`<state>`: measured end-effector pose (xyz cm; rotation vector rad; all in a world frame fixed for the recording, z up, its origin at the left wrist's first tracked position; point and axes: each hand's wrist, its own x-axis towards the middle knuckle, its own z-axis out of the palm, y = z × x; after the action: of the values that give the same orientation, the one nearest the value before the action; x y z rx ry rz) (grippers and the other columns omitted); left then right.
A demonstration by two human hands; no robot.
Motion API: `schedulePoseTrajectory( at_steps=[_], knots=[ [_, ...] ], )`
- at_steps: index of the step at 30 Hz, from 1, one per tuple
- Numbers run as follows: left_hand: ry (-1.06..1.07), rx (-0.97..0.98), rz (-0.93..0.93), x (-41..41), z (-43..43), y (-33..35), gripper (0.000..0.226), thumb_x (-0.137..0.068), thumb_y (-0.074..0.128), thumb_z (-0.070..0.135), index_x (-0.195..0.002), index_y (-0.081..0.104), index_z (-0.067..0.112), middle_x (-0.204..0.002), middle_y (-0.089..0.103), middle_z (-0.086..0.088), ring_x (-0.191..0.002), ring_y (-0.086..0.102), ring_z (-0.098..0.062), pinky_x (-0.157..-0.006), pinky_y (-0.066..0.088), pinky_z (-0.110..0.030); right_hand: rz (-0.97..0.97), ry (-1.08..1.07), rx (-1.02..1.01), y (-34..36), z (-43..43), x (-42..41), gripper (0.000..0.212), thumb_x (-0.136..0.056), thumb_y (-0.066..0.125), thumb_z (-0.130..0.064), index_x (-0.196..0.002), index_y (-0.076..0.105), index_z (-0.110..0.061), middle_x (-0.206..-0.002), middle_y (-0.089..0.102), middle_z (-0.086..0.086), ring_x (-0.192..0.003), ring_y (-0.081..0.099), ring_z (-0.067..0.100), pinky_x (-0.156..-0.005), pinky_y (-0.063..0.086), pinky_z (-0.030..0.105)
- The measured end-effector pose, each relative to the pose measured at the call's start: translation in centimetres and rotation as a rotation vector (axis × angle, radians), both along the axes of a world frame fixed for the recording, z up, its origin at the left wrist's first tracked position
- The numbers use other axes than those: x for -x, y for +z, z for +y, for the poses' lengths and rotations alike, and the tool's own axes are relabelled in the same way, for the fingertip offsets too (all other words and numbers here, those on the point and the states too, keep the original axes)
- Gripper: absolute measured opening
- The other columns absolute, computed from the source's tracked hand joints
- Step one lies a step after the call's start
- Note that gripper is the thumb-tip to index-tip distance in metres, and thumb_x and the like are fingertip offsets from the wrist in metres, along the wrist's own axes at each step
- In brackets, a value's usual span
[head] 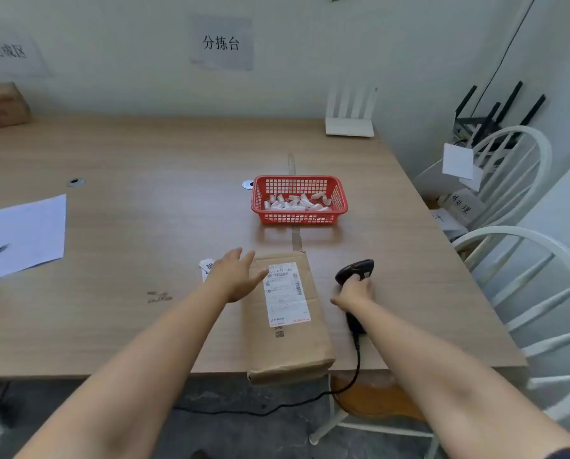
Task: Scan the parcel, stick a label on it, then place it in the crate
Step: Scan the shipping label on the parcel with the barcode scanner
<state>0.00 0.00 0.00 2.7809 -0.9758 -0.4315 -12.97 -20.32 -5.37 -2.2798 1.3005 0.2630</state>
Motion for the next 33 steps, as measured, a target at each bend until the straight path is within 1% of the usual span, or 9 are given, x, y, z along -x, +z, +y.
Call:
schedulePoseTrajectory(
  at_steps=[7,11,13,16,21,25,29,31,33],
  knots=[
    [0.011,0.031,0.095,1.5,1.5,-1.9,0.071,-0.091,0.033,0.051,-0.147,0.005,0.017,-0.156,0.014,-0.015,-0.143,0.017,-0.028,-0.114,0.021,-0.041,-0.022,-0.095,-0.05,-2.2,-0.2,1.2,0.078,-0.079,0.069,-0.014,-0.135,0.016,-0.001,-0.132,0.043,0.023,-0.116,0.049,0.038,-0.092,0.047,0.044],
    [0.017,0.05,0.111,1.8,1.9,-2.0,0.072,-0.092,0.033,0.05,-0.147,0.003,0.016,-0.157,0.011,-0.016,-0.144,0.014,-0.027,-0.115,0.019,-0.039,-0.029,-0.141,-0.11,-2.9,0.1,1.8,0.083,-0.074,0.072,-0.014,-0.135,0.016,-0.004,-0.125,0.051,0.021,-0.111,0.054,0.037,-0.085,0.049,0.04],
    [0.031,0.058,0.134,1.9,2.0,-2.0,0.071,-0.092,0.033,0.05,-0.147,0.004,0.017,-0.157,0.009,-0.016,-0.145,0.012,-0.027,-0.116,0.017,-0.039,-0.1,-0.211,-0.205,-2.7,0.6,1.6,0.08,-0.073,0.07,-0.015,-0.132,0.018,-0.003,-0.125,0.05,0.022,-0.108,0.054,0.037,-0.08,0.049,0.039],
    [0.065,0.084,0.157,1.9,2.3,-2.1,0.07,-0.092,0.033,0.051,-0.147,0.007,0.017,-0.157,0.008,-0.015,-0.145,0.011,-0.026,-0.117,0.018,-0.041,-0.331,-0.301,-0.303,-1.3,1.3,1.1,0.063,-0.076,0.061,-0.016,-0.126,0.025,-0.002,-0.112,0.055,0.021,-0.093,0.056,0.036,-0.069,0.046,0.036],
    [0.072,0.129,0.194,2.6,2.8,-3.0,0.072,-0.091,0.039,0.049,-0.147,0.008,0.015,-0.157,0.006,-0.014,-0.145,0.01,-0.027,-0.116,0.021,-0.043,-0.682,-0.18,-0.332,1.8,2.4,1.3,0.039,-0.08,0.058,-0.016,-0.114,0.039,-0.012,-0.084,0.055,0.007,-0.065,0.055,0.023,-0.058,0.049,0.038],
    [0.138,0.251,0.256,3.5,2.8,-3.6,0.088,-0.082,0.055,0.048,-0.147,0.003,0.018,-0.158,-0.001,-0.012,-0.145,0.012,-0.026,-0.114,0.024,-0.043,-0.704,-0.055,-0.342,2.9,3.5,1.8,0.031,-0.08,0.06,-0.02,-0.107,0.044,-0.017,-0.075,0.055,0.003,-0.056,0.053,0.018,-0.048,0.045,0.03],
    [0.268,0.406,0.416,4.7,2.4,-5.1,0.111,-0.074,0.069,0.044,-0.145,-0.009,0.008,-0.156,0.004,-0.014,-0.144,0.012,-0.025,-0.114,0.019,-0.037,-0.646,-0.02,-0.375,2.6,4.6,2.1,0.027,-0.081,0.059,-0.019,-0.105,0.047,-0.016,-0.081,0.057,0.005,-0.066,0.055,0.022,-0.054,0.045,0.032],
    [0.37,0.451,0.496,5.3,2.4,-5.9,0.109,-0.07,0.072,0.045,-0.144,0.003,0.005,-0.152,0.018,-0.017,-0.139,0.025,-0.027,-0.111,0.026,-0.037,-0.622,0.001,-0.38,2.2,5.2,2.2,0.027,-0.081,0.059,-0.018,-0.103,0.045,-0.019,-0.087,0.057,0.002,-0.076,0.057,0.022,-0.057,0.045,0.03],
    [0.443,0.495,0.547,5.6,2.4,-6.6,0.091,-0.066,0.073,0.048,-0.134,0.03,0.005,-0.138,0.04,-0.015,-0.127,0.041,-0.027,-0.105,0.036,-0.037,-0.629,0.006,-0.379,1.9,5.5,2.4,0.027,-0.081,0.06,-0.017,-0.102,0.044,-0.021,-0.088,0.056,-0.003,-0.081,0.058,0.022,-0.059,0.044,0.028]
  ],
)
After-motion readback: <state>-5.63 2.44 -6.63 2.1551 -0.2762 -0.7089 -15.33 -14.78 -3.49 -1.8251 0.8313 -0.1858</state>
